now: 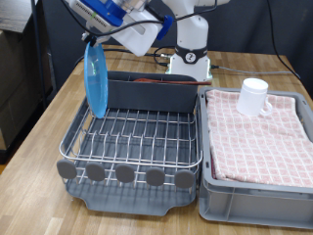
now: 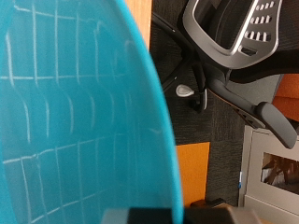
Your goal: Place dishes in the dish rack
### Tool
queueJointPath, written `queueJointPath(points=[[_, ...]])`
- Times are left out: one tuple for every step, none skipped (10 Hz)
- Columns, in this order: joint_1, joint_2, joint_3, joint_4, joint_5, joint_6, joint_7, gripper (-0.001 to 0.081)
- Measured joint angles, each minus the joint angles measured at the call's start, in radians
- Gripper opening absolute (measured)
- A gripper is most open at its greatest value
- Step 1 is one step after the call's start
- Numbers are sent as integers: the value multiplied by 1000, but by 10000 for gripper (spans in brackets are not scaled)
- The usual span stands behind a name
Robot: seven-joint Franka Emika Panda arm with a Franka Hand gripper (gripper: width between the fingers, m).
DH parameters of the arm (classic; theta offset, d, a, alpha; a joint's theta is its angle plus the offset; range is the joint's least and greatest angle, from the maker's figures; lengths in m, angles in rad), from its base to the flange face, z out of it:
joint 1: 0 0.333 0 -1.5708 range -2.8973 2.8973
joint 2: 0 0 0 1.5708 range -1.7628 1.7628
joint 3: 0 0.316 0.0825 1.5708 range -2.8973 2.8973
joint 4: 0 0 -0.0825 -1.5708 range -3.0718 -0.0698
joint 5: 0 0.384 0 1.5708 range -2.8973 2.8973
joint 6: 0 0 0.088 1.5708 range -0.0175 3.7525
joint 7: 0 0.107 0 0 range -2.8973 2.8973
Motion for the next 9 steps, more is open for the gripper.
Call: queueJointPath(points=[[0,12,-7,-8,-12,22,22,19],[0,23,-14,-19,-24,46,41,19],[0,31,-22,-32,-35,70,59,19],[-1,39,-29,-43,-46,90,74,19],[-1,44,-36,-54,-52,105,86,19],[-1,49,-42,-63,-59,119,97,19],[-1,52,-48,-71,-65,129,102,19],[-1,52,-53,-80,-69,139,106,19],[-1,53,-57,-87,-73,148,112,19]])
